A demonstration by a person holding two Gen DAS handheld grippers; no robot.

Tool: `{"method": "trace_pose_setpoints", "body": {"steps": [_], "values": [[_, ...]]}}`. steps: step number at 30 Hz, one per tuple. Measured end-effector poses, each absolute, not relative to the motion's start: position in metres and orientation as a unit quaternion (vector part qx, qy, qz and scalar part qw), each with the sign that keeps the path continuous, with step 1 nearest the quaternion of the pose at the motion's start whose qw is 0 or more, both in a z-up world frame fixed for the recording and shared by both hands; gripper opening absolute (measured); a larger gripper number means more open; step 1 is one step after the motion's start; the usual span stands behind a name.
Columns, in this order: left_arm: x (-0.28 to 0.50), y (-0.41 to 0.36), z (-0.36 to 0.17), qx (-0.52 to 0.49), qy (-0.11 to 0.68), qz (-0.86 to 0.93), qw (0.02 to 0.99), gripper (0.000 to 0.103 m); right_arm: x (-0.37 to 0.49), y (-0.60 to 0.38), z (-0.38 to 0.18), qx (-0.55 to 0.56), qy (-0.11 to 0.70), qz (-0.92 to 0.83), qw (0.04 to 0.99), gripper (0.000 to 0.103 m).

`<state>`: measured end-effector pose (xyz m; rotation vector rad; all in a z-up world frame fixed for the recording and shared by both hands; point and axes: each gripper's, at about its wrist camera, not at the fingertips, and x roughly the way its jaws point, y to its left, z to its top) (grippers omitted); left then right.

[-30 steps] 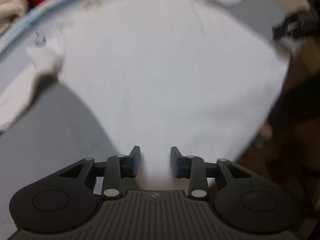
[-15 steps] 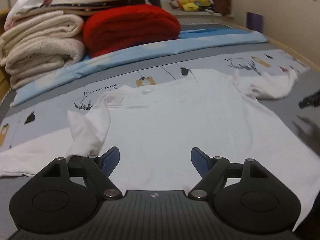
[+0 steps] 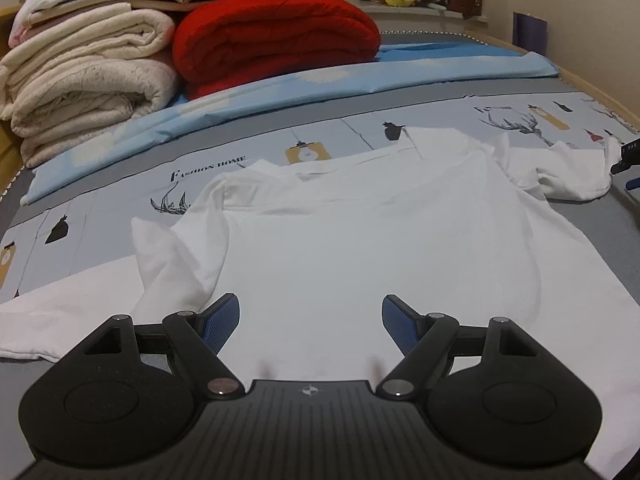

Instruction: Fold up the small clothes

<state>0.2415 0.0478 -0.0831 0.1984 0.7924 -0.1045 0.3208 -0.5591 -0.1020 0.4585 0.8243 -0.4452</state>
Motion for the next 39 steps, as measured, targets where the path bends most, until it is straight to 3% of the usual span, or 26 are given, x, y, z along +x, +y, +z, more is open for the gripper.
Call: {"method": "trace_pose_setpoints", "body": {"steps": [4,5,6,7,9,13,17,19,21,26,32,36,39], "values": [[0.248,0.056,-0.084,0.087,0.388,-0.039,0.916,0.083,0.334,-0.595,-0.124,0.295,0.37,-0.229,0.85,0.051],[0.25,0.058,-0.083,0.083,0.389,-0.034,0.917,0.083,0.339,-0.596,-0.125,0.289,0.363,-0.228,0.856,0.044],[0.251,0.06,-0.083,0.08,0.389,-0.03,0.917,0.083,0.346,-0.596,-0.125,0.272,0.358,-0.225,0.864,0.022],[0.253,0.062,-0.082,0.075,0.39,-0.025,0.918,0.083,0.351,-0.595,-0.124,0.261,0.355,-0.22,0.871,0.007],[0.256,0.064,-0.082,0.067,0.391,-0.018,0.918,0.083,0.359,-0.6,-0.122,0.247,0.331,-0.219,0.884,0.004],[0.258,0.066,-0.083,0.064,0.398,-0.015,0.915,0.083,0.355,-0.643,-0.109,0.262,0.251,-0.324,0.874,0.004],[0.257,0.067,-0.088,0.077,0.409,-0.022,0.909,0.083,0.351,-0.679,-0.135,0.288,0.273,-0.351,0.848,0.006],[0.258,0.068,-0.089,0.077,0.412,-0.021,0.908,0.083,0.353,-0.679,-0.136,0.27,0.266,-0.332,0.864,0.017],[0.258,0.068,-0.089,0.07,0.413,-0.02,0.908,0.083,0.346,-0.687,-0.136,0.293,0.246,-0.311,0.87,0.036],[0.255,0.065,-0.088,0.08,0.41,-0.027,0.908,0.083,0.325,-0.71,-0.135,0.324,0.214,-0.364,0.846,0.032],[0.254,0.065,-0.086,0.074,0.408,-0.025,0.909,0.083,0.312,-0.71,-0.128,0.324,0.185,-0.38,0.846,0.036],[0.25,0.063,-0.088,0.084,0.412,-0.027,0.907,0.083,0.327,-0.704,-0.134,0.265,0.254,-0.396,0.842,0.031],[0.247,0.065,-0.087,0.088,0.409,-0.027,0.908,0.083,0.332,-0.689,-0.115,0.207,0.257,-0.465,0.821,0.039]]}}
